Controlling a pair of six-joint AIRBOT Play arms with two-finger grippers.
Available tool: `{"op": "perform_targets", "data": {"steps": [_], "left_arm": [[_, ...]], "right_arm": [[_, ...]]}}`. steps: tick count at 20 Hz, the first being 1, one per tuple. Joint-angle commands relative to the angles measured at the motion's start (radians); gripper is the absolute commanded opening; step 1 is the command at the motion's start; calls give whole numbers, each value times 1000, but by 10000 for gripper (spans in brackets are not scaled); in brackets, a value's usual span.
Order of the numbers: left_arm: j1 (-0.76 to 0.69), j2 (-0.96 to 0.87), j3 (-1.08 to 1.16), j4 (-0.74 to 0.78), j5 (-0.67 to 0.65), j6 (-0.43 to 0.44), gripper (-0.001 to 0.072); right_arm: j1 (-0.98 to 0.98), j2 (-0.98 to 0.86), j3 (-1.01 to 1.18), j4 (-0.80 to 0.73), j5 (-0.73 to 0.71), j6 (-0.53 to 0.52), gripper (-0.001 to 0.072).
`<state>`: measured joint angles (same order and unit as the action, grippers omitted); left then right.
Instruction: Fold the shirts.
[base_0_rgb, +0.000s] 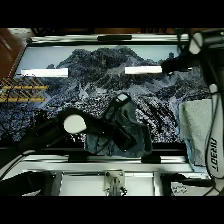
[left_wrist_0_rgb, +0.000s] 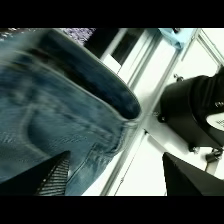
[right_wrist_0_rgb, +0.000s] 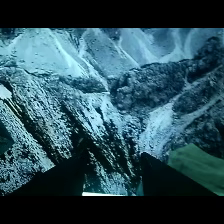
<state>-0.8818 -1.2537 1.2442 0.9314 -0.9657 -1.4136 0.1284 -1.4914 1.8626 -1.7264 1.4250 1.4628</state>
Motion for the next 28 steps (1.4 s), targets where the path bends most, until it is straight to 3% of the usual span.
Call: {"op": "perform_targets", "data": {"steps": [1, 3, 5, 7, 11, 15, 22, 24, 27, 28], "left_arm": [[187, -8, 130, 57, -343, -11, 715], [372, 1, 211, 121, -534, -39, 715], [549, 28, 203, 155, -601, -33, 713], [697, 72, 102, 151, -610, -5, 641], [856, 134, -274, 51, -602, 95, 672], [838, 123, -555, -99, -411, 175, 670], [657, 6, -621, -106, -342, 225, 653], [611, -28, -621, -106, -321, 225, 600], [587, -52, -621, -114, -289, 225, 601], [587, -55, -621, -121, -280, 225, 601]], "right_arm": [[-75, 108, 2, 6, 117, 3, 475], [-121, 129, -6, 63, 259, 2, 475], [-157, 144, -58, 160, 357, 5, 475], [-166, 199, -191, 278, 346, 18, 476], [-166, 378, -574, 386, 251, 19, 476], [-166, 517, -819, 385, 230, 26, 476], [-166, 581, -953, 408, 256, 72, 476], [-166, 583, -1034, 466, 260, 74, 589], [-166, 604, -1149, 509, 244, 79, 589], [-166, 619, -1187, 509, 232, 88, 619]]}}
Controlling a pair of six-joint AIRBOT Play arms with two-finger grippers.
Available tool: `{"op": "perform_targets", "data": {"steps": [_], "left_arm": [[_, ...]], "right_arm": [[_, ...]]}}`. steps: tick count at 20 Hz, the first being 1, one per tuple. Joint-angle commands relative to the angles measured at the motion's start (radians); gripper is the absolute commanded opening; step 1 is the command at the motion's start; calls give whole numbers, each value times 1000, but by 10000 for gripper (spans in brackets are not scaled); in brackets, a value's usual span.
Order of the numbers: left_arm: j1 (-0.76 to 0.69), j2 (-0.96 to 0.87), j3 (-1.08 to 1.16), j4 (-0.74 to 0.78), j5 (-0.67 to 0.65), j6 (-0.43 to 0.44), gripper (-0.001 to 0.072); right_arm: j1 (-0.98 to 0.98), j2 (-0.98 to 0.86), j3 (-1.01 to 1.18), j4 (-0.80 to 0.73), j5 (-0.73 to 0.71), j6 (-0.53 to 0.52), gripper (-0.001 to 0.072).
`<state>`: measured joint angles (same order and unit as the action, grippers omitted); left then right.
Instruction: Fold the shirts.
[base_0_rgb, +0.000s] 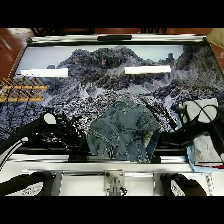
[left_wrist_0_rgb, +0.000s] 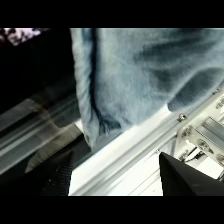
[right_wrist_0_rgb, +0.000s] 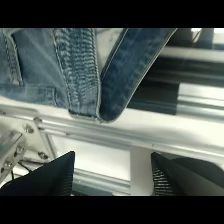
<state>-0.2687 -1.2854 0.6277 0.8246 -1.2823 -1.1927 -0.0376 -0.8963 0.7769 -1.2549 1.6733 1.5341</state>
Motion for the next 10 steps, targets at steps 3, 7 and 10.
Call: {"op": "perform_targets", "data": {"steps": [3, 7, 10], "left_arm": [[-26, -23, -4, -23, 63, 4, 602], [-26, -23, -4, -41, 83, 4, 595], [-26, -23, -4, -40, 95, 4, 451]], "right_arm": [[13, 53, -214, 42, -62, 51, 619], [86, 51, -314, 84, -222, 110, 619], [171, 51, -318, 128, -340, 137, 619]]}}
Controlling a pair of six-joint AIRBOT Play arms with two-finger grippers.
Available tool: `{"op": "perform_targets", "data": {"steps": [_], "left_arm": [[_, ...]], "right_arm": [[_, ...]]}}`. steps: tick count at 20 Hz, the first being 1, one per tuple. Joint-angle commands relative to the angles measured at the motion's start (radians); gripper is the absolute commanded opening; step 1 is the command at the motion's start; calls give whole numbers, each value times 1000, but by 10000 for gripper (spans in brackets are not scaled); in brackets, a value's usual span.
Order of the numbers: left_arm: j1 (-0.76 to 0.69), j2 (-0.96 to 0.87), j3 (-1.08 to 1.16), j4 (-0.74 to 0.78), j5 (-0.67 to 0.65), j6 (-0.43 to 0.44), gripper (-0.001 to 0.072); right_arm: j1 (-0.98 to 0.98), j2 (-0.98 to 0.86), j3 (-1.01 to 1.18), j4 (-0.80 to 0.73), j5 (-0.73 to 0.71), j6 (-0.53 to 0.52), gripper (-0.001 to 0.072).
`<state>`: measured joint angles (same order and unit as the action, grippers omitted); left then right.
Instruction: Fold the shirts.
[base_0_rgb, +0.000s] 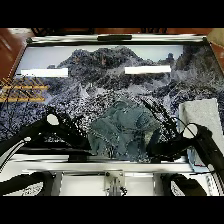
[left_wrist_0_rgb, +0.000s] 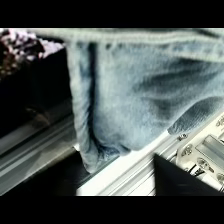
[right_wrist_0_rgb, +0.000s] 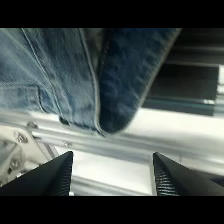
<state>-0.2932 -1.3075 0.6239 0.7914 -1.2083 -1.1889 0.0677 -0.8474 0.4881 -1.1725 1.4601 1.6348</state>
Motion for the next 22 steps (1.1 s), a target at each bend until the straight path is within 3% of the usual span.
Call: {"op": "perform_targets", "data": {"steps": [1, 6, 9, 10, 12, 14, 18, 22], "left_arm": [[-1, -1, 0, -7, 27, 0, 448], [-1, -1, 0, -7, 39, 16, 222], [-1, -1, 0, -7, 37, 18, 176], [-1, -1, 0, -7, 37, 18, 148], [-1, 0, 0, -7, 37, 19, 105], [2, 6, 6, -6, 34, 49, 105], [59, 80, 153, 5, -79, 80, 104], [256, 221, 604, -8, -202, 16, 104]], "right_arm": [[97, 2, -29, 47, -148, 54, 619], [188, -15, -29, 35, -199, 109, 617], [229, -109, -29, 41, -201, 94, 617], [241, -133, -29, 44, -203, 87, 578], [267, -146, -28, 58, -203, 87, 246], [278, -126, -6, 57, -187, 69, 110], [276, -37, 215, 5, -188, 24, 110], [276, -5, 657, -169, -262, -5, 110]]}}
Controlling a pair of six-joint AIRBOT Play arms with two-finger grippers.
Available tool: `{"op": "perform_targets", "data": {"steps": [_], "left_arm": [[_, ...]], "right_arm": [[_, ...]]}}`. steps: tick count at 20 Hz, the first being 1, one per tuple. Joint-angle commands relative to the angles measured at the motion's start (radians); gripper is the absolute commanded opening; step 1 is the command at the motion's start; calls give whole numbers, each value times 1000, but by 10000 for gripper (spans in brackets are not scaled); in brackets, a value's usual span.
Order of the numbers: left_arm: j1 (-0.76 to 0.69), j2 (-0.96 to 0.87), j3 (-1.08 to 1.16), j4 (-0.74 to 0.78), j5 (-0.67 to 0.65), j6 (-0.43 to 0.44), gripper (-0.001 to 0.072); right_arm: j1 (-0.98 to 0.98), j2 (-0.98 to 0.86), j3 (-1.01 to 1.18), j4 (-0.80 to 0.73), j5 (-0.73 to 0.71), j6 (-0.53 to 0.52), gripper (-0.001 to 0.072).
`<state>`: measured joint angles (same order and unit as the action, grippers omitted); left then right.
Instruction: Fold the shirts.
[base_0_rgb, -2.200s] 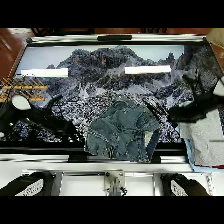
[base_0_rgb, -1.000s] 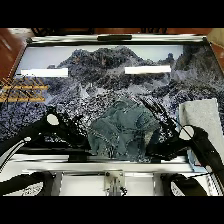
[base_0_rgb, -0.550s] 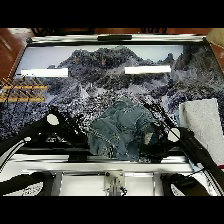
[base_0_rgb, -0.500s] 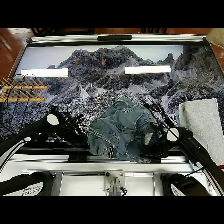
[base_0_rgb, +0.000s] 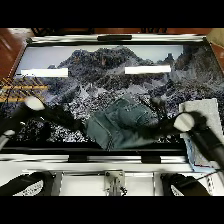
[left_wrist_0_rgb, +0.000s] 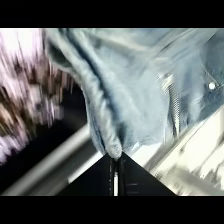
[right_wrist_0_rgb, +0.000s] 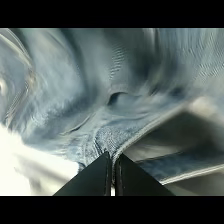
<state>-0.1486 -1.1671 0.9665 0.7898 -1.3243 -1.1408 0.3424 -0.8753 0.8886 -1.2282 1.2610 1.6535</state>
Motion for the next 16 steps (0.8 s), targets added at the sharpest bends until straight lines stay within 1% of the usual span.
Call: {"op": "perform_targets", "data": {"steps": [1, 2, 3, 4, 5, 6, 8, 9, 10, 11, 12, 13, 15, 16], "left_arm": [[163, 102, 399, -6, -86, -58, 104], [212, 115, 546, -8, -81, -106, 104], [246, 119, 672, -13, -75, -146, 104], [269, 121, 790, -13, -55, -167, 104], [280, 121, 875, -13, -18, -175, 104], [282, 121, 938, -12, 56, -186, 104], [282, 120, 970, -11, 251, -195, 104], [282, 109, 970, 4, 336, -214, 104], [282, 89, 970, 25, 399, -241, 104], [282, 58, 970, 33, 431, -243, 104], [282, 23, 970, 37, 419, -243, 104], [282, -12, 970, 57, 369, -232, 104], [281, -65, 964, 167, 196, -206, 103], [277, -79, 938, 230, 109, -204, 103]], "right_arm": [[2, 23, 362, -140, -136, -22, 110], [2, 23, 440, -146, -240, -16, 110], [2, 23, 499, -140, -382, -10, 109], [2, 21, 530, -121, -539, -9, 109], [2, 11, 547, -106, -664, -10, 109], [3, -8, 556, -101, -768, -10, 109], [2, -77, 558, -100, -940, -9, 109], [2, -127, 558, -97, -1027, -9, 109], [2, -177, 558, -88, -1102, -9, 109], [2, -230, 558, -76, -1155, -8, 109], [2, -269, 558, -61, -1163, -8, 109], [2, -298, 558, -56, -1128, -9, 109], [2, -317, 558, -102, -958, -29, 109], [2, -316, 558, -147, -836, -36, 109]]}}
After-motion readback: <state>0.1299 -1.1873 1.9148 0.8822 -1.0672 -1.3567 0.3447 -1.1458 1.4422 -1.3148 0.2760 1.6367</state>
